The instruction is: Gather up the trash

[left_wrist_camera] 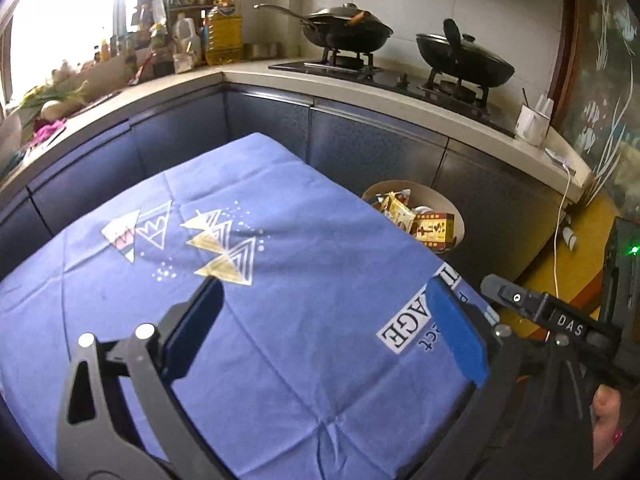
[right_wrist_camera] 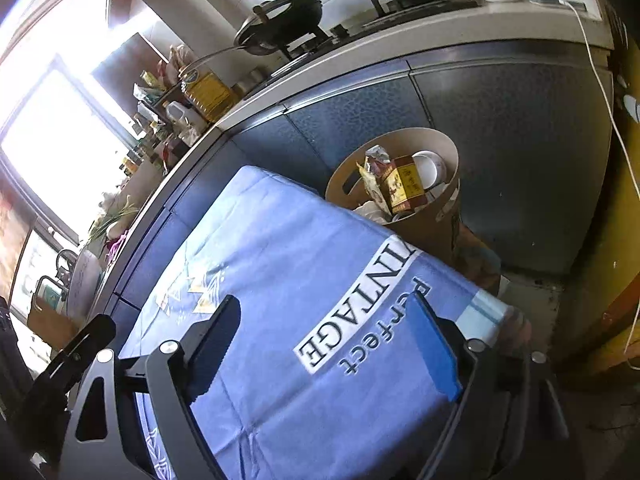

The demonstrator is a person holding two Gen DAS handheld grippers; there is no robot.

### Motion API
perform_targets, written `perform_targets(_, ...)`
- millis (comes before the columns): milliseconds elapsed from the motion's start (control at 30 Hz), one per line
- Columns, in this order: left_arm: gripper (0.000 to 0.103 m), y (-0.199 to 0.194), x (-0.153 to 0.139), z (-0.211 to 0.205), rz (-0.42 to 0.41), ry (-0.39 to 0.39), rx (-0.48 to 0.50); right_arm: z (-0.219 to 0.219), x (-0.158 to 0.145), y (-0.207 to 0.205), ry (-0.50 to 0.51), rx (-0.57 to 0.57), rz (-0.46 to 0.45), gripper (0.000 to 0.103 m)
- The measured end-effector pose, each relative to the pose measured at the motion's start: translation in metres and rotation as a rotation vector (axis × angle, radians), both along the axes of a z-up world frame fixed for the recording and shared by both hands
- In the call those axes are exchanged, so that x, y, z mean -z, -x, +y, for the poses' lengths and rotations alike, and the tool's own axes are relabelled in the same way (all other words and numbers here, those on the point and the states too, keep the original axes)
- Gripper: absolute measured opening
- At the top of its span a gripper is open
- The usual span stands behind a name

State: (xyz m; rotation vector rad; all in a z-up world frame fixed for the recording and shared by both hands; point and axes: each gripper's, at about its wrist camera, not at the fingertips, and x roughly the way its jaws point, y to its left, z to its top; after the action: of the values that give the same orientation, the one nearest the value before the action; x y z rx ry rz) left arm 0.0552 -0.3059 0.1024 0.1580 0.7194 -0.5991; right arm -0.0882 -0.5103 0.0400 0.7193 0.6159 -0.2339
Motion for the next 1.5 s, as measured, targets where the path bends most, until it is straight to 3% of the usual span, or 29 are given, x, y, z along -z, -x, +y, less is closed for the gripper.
perform_targets(667,0.097,0.02,-0.012,0.024,-0.067,-0.007,-0.08,0.022,-0.035,0.023,0.027,0.035,-0.051,0.083)
perform_targets(1300,0.097,0.028,-0.013,0.019,-0.125,-0.093,-0.146,0.028,-0.036,0.018,0.049,0.044,-0.034,0.092)
perform_targets(1500,0.097,0.029,-0.014,0.017,-0.151,-0.123,-0.171,0.026,-0.03,0.014,0.049,0.078,0.01,0.095)
